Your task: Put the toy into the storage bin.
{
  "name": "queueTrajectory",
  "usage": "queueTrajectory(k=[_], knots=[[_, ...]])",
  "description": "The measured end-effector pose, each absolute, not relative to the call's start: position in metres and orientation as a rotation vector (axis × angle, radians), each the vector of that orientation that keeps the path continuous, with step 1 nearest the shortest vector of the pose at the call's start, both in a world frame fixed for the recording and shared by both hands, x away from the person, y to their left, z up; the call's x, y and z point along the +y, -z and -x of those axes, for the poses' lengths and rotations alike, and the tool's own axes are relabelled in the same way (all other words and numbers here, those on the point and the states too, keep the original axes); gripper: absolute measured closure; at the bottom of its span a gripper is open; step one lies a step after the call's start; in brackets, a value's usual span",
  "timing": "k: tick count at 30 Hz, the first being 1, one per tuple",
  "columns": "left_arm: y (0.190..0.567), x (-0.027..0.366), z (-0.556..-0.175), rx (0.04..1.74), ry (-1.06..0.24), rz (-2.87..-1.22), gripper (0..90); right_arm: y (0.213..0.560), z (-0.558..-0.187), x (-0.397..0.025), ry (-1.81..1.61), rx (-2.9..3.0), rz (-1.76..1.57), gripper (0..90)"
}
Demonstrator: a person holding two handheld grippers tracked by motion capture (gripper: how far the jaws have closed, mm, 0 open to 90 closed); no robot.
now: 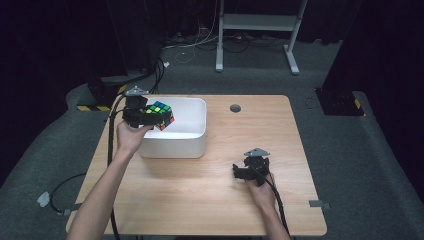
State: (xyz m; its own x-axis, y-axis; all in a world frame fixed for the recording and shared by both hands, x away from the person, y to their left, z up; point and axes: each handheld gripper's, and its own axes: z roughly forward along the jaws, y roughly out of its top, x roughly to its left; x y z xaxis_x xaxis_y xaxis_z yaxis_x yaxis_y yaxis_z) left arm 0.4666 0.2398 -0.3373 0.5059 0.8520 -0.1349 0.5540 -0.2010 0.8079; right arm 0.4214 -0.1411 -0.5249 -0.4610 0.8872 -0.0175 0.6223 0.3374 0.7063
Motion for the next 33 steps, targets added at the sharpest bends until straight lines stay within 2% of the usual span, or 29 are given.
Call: queueTrajectory(k=[33], knots=[[0.374, 0.232, -0.509, 1.354, -0.476, -1.898, 33.1, 0.525, -0.421, -0.141, -0.899, 2.206, -1.33, 14.1]])
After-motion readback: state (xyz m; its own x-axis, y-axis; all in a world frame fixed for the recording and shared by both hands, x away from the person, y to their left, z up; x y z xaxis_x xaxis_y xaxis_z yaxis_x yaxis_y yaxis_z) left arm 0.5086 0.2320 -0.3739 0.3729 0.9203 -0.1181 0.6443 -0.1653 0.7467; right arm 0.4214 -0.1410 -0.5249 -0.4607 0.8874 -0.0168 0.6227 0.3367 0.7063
